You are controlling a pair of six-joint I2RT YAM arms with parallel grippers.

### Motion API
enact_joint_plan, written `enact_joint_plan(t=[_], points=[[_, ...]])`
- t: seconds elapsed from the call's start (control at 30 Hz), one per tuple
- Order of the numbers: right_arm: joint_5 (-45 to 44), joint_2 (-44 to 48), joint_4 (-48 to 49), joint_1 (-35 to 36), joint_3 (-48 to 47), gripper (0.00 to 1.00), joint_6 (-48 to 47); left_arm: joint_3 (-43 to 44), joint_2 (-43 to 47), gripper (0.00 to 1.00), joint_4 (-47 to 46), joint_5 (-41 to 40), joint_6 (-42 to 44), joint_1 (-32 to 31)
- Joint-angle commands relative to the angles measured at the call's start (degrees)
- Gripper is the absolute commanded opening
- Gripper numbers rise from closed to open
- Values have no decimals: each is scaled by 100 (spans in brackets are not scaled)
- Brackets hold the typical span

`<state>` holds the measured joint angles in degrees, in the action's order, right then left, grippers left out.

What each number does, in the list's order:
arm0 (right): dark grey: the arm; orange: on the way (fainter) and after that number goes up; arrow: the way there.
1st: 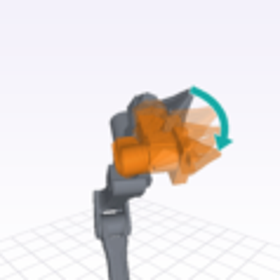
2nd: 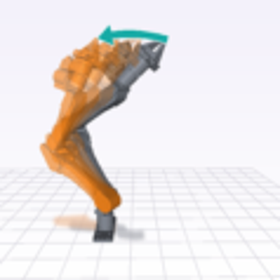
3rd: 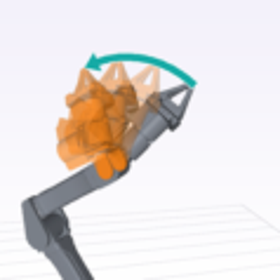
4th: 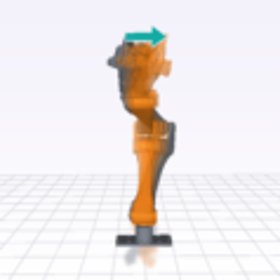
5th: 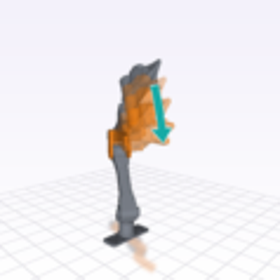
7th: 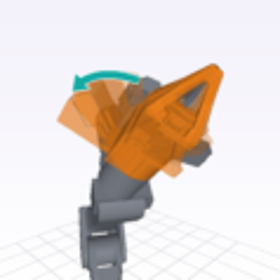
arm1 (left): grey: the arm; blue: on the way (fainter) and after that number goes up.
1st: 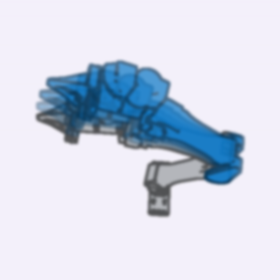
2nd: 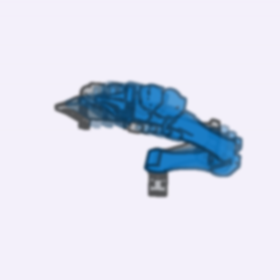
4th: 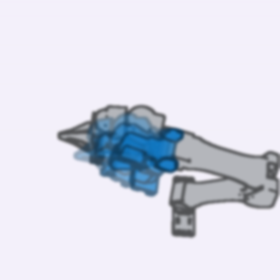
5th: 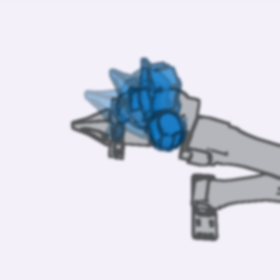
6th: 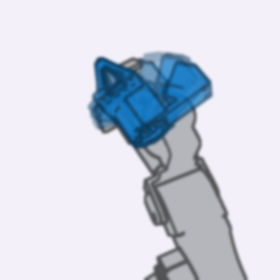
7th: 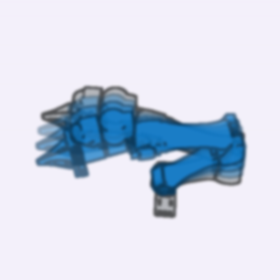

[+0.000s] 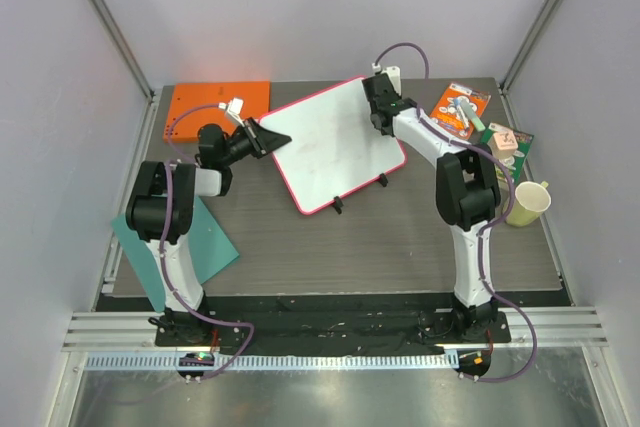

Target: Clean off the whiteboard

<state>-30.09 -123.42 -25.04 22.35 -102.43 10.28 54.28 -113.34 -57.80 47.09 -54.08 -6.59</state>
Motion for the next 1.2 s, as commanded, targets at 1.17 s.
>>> enact_joint_plan(t=[1.17], points=[[1840,-51,702,253,865,1,571,-5,31,0,-21,353,1357,-229]])
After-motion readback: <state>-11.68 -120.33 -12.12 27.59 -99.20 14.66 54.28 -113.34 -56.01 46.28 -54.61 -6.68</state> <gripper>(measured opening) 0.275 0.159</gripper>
